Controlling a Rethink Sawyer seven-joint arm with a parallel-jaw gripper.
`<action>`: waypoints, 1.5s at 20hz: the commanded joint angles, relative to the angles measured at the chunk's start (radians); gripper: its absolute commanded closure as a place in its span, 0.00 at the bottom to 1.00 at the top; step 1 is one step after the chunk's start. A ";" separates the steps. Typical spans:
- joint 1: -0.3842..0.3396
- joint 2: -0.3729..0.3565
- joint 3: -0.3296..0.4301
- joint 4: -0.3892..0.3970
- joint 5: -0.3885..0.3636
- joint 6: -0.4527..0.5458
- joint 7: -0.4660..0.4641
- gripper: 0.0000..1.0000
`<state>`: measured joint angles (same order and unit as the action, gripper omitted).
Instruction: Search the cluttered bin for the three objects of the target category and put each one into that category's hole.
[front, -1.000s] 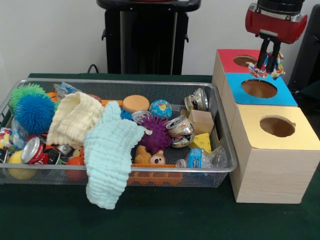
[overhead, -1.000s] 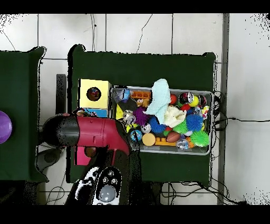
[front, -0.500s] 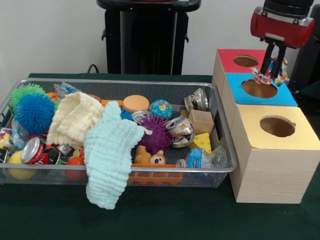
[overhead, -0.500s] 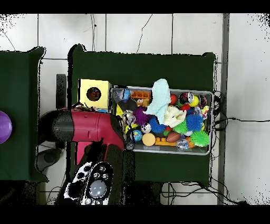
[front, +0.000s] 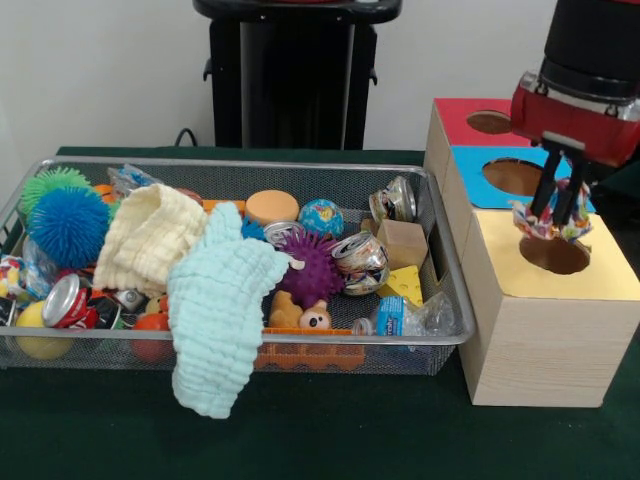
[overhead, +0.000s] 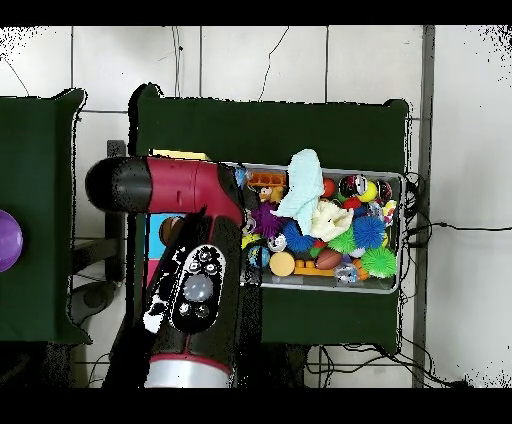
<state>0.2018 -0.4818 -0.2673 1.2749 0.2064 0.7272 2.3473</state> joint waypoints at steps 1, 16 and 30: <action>-0.052 0.168 0.047 -0.314 0.036 0.211 0.181 1.00; -0.060 0.342 0.013 -0.591 0.032 0.343 0.196 1.00; -0.054 0.285 -0.007 -0.710 0.078 0.579 0.234 1.00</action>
<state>0.1656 -0.1929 -0.2762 0.6794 0.2502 1.0657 2.3473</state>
